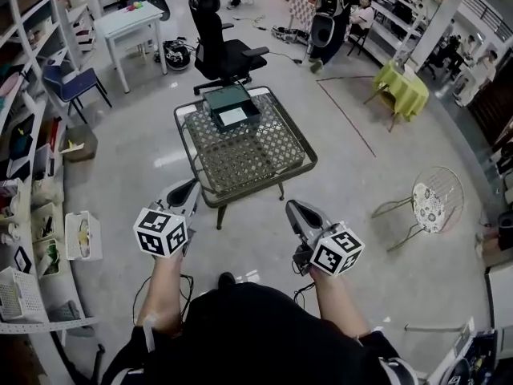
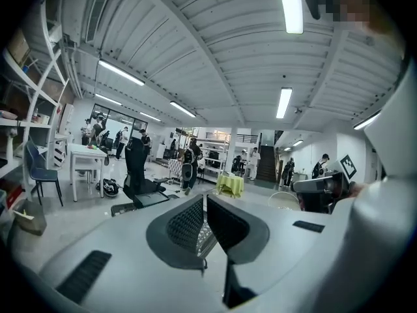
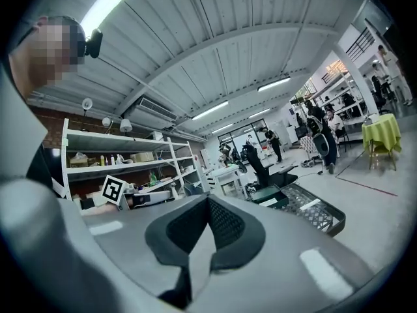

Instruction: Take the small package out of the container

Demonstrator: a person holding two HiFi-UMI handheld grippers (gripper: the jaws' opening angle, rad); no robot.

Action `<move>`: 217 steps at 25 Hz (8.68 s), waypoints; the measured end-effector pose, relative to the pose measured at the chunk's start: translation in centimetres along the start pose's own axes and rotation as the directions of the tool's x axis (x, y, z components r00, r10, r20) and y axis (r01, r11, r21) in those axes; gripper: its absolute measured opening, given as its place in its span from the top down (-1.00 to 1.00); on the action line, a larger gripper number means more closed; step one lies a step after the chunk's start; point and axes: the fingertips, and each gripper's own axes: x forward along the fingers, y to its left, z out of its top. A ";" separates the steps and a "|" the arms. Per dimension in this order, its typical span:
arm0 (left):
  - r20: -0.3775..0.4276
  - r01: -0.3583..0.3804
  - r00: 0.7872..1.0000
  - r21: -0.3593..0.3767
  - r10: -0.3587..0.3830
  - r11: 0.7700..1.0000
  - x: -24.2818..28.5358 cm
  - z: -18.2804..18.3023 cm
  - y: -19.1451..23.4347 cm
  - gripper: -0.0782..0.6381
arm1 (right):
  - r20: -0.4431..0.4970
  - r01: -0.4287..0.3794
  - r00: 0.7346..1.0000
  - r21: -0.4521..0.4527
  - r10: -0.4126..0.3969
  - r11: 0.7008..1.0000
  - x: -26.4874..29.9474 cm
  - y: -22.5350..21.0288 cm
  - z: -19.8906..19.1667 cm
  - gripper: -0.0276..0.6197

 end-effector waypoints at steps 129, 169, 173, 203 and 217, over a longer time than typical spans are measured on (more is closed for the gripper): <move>-0.297 -0.427 0.895 -0.357 0.332 0.831 33.7 -7.0 21.6 0.72 | -0.946 -0.315 0.323 -0.081 0.027 0.946 55.0 -41.4 -25.1 0.14; -0.194 -0.438 0.899 -0.369 0.392 0.820 25.7 -5.4 21.4 0.72 | -0.786 -0.303 0.606 -0.089 0.121 0.949 58.5 -27.7 -17.8 0.32; -0.188 -0.437 0.900 -0.379 0.394 0.816 25.0 -5.5 22.1 0.72 | -0.803 -0.255 0.594 -0.135 0.045 0.958 58.2 -28.8 -18.6 0.23; -0.190 -0.385 0.923 -0.399 0.335 0.833 24.5 -6.2 22.7 0.72 | -0.827 0.037 0.562 0.021 -0.003 0.999 55.1 -33.7 -18.5 0.38; -0.205 -0.352 0.933 -0.355 0.295 0.866 24.2 -6.1 22.1 0.72 | -0.752 0.067 0.658 0.086 0.021 0.994 53.8 -33.5 -16.9 0.59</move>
